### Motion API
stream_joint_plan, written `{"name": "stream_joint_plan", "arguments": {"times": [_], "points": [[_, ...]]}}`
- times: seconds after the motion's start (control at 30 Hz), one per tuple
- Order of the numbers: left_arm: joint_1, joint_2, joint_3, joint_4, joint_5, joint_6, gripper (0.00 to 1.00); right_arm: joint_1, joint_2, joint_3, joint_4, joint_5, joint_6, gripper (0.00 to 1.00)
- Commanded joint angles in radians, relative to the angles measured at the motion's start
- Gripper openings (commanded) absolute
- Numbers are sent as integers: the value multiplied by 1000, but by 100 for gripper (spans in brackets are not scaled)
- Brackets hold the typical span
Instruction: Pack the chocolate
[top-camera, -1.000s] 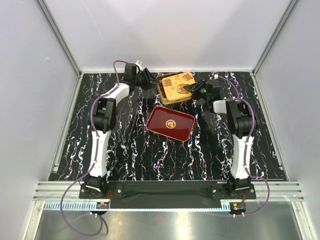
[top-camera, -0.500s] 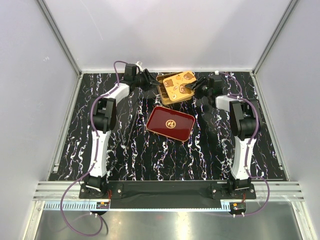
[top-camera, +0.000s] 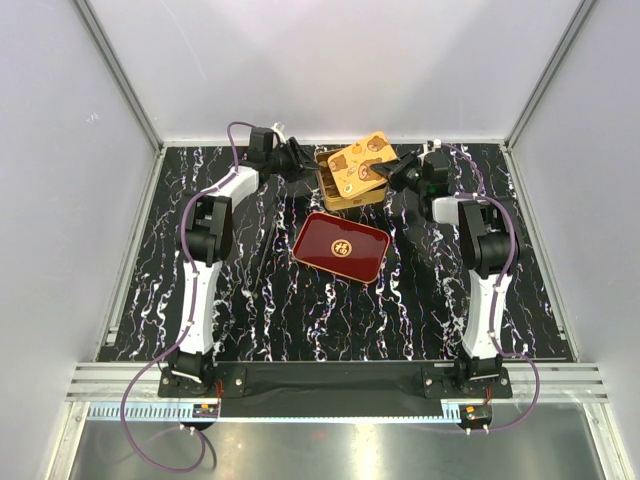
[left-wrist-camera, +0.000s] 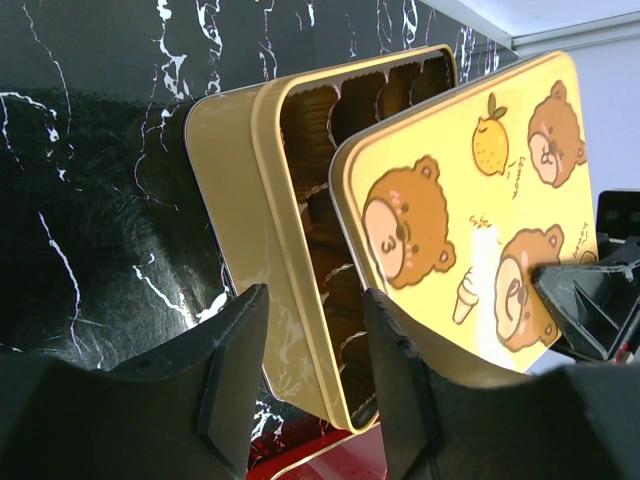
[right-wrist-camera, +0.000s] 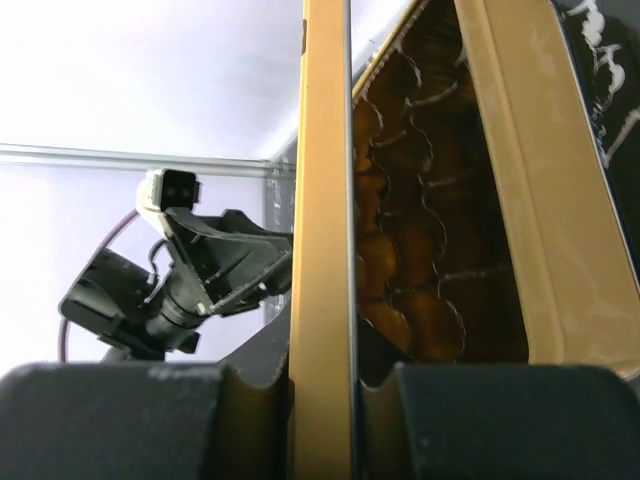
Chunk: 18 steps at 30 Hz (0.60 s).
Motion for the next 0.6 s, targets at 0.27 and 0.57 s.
{"name": "stream_joint_plan", "arguments": {"times": [0.27,0.57], "points": [[8,-97,4,57,28,-20,53,4,133,91,434,-31,213,0],[8,-76,-3,100,42,-20,54,56,180,159,396,6,216,0]]}}
